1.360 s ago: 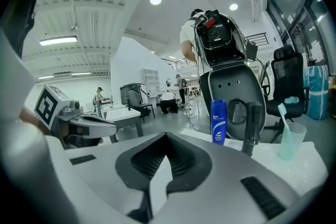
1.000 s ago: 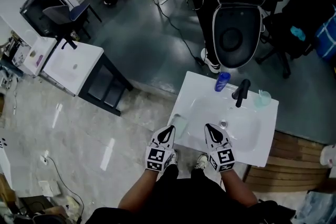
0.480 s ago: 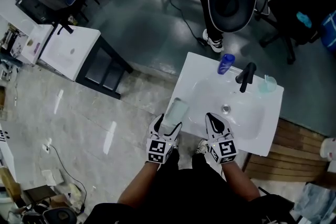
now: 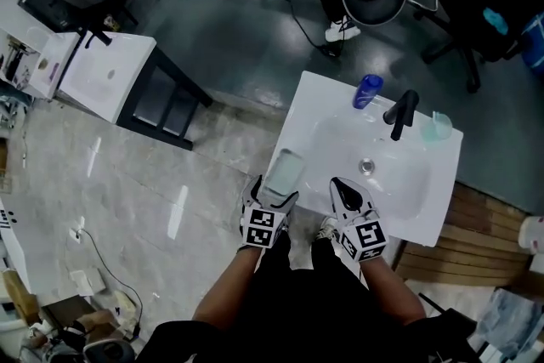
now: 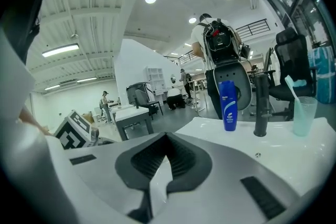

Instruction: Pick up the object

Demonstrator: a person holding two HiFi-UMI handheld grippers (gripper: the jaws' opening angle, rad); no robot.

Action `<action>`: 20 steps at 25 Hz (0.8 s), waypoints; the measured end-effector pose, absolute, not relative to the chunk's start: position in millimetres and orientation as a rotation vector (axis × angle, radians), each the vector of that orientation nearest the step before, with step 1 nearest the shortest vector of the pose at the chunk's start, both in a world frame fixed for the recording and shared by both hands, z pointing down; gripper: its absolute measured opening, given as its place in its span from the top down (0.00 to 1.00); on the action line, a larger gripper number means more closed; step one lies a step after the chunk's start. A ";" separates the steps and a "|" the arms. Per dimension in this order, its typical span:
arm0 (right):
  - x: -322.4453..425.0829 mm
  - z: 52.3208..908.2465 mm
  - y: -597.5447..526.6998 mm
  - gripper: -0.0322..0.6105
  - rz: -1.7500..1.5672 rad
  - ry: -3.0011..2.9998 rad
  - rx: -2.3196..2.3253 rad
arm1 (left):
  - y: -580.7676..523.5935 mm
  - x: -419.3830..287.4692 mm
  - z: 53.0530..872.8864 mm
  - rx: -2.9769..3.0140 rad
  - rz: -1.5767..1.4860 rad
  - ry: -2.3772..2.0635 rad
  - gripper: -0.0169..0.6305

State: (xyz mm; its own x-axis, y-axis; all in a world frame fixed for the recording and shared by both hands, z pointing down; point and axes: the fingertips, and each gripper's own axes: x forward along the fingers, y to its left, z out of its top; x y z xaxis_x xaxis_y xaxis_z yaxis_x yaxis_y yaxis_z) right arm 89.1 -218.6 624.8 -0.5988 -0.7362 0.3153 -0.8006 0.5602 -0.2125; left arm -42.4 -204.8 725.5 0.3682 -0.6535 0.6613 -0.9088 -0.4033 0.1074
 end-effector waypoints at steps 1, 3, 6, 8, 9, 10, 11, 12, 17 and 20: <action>92.7 626.5 -218.3 0.92 0.507 -2.593 1.304 | -205.5 -41.6 730.4 2.165 0.755 -1.344 0.27; 99.5 632.0 -216.7 0.92 0.522 -2.575 1.315 | -206.4 -40.8 738.7 2.149 0.774 -1.337 0.27; 104.8 639.4 -214.6 0.92 0.543 -2.558 1.323 | -210.1 -42.3 740.9 2.146 0.780 -1.342 0.27; 108.9 641.3 -215.3 0.92 0.564 -2.553 1.337 | -212.8 -40.1 739.1 2.154 0.799 -1.337 0.27; 110.6 642.0 -215.4 0.92 0.579 -2.553 1.345 | -213.5 -38.9 739.4 2.156 0.808 -1.334 0.27; 111.3 642.4 -215.4 0.92 0.592 -2.554 1.351 | -214.0 -38.4 740.6 2.155 0.814 -1.332 0.27; 111.4 642.4 -215.3 0.92 0.601 -2.555 1.355 | -214.7 -38.3 742.1 2.154 0.817 -1.331 0.27; 111.5 642.1 -215.1 0.92 0.604 -2.555 1.359 | -215.6 -38.1 743.5 2.153 0.819 -1.330 0.27; 112.1 641.0 -212.4 0.92 0.615 -2.554 1.371 | -216.9 -39.7 743.5 2.172 0.847 -1.335 0.33; 113.0 644.8 -212.7 0.92 0.626 -2.549 1.373 | -217.5 -41.1 743.0 2.177 0.849 -1.345 0.34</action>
State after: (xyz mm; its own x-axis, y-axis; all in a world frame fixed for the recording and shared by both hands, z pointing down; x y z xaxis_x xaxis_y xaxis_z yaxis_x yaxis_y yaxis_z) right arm 113.0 -212.7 644.8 -0.5576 -0.7536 0.3481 -0.8291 0.4851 -0.2780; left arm -41.1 -217.5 743.0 0.3378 -0.6309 0.6984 -0.9020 -0.4289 0.0488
